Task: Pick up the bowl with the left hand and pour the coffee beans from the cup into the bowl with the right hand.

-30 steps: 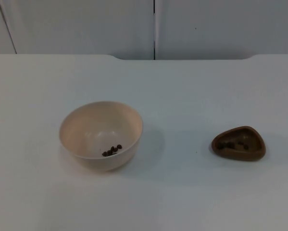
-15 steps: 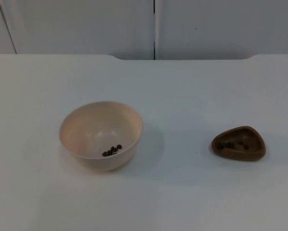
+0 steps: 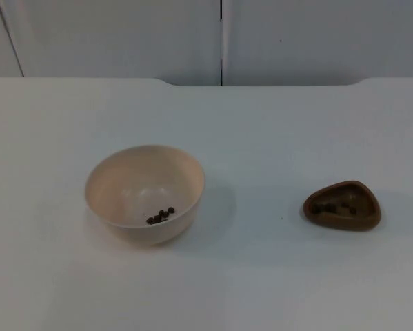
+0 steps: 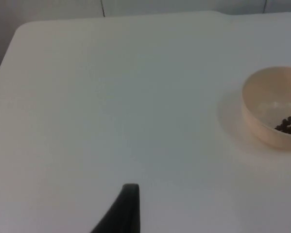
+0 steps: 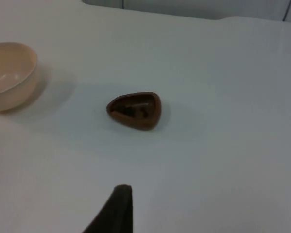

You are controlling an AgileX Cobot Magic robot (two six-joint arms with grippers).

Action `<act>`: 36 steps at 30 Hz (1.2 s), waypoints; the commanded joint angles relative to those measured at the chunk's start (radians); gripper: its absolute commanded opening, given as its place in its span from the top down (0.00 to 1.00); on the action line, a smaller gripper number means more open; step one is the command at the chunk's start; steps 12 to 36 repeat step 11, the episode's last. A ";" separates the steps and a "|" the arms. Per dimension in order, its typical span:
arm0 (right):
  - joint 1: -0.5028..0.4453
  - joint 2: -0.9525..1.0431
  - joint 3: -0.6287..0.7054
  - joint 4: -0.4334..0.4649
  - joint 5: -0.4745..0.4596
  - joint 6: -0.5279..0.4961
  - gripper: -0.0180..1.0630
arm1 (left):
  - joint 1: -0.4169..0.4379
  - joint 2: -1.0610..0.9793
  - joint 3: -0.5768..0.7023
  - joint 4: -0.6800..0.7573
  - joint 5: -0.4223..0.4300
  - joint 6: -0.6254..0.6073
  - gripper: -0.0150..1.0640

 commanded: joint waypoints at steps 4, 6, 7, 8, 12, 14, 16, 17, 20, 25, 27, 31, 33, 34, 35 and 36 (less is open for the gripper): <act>-0.103 -0.004 0.001 0.003 -0.008 -0.005 0.01 | 0.003 -0.004 0.005 0.004 0.000 -0.006 0.01; -0.139 -0.004 0.001 0.003 -0.008 -0.005 0.01 | 0.003 -0.004 0.005 0.004 0.000 -0.006 0.01; -0.154 -0.004 0.001 0.003 -0.008 -0.005 0.01 | 0.003 -0.004 0.005 0.004 0.000 -0.006 0.01; -0.154 -0.004 0.001 0.003 -0.008 -0.005 0.01 | 0.003 -0.004 0.005 0.004 0.000 -0.006 0.01; -0.190 -0.004 0.001 0.003 -0.008 -0.005 0.01 | 0.003 -0.004 0.005 0.004 0.000 -0.006 0.01; -0.190 -0.004 0.001 0.003 -0.008 -0.005 0.01 | 0.003 -0.004 0.005 0.004 0.000 -0.006 0.01; -0.190 -0.004 0.001 0.003 -0.008 -0.005 0.01 | 0.003 -0.004 0.005 0.004 0.000 -0.006 0.01; -0.190 -0.004 0.001 0.003 -0.008 -0.005 0.01 | 0.003 -0.004 0.005 0.004 0.000 -0.006 0.01; -0.190 -0.004 0.001 0.003 -0.008 -0.005 0.01 | 0.003 -0.004 0.005 0.004 0.000 -0.006 0.01; -0.190 -0.004 0.001 0.003 -0.008 -0.005 0.01 | 0.003 -0.004 0.005 0.004 0.000 -0.006 0.01; -0.190 -0.004 0.001 0.003 -0.008 -0.005 0.01 | 0.003 -0.004 0.005 0.004 0.000 -0.006 0.01; -0.190 -0.004 0.001 0.003 -0.008 -0.005 0.01 | 0.003 -0.004 0.005 0.004 0.000 -0.006 0.01; -0.190 -0.004 0.001 0.003 -0.008 -0.005 0.01 | 0.003 -0.004 0.005 0.004 0.000 -0.006 0.01; -0.190 -0.004 0.001 0.003 -0.008 -0.005 0.01 | 0.003 -0.004 0.005 0.004 0.000 -0.006 0.01; -0.190 -0.004 0.001 0.003 -0.008 -0.005 0.01 | 0.003 -0.004 0.005 0.004 0.000 -0.006 0.01; -0.190 -0.004 0.001 0.003 -0.008 -0.005 0.01 | 0.003 -0.004 0.005 0.004 0.000 -0.006 0.01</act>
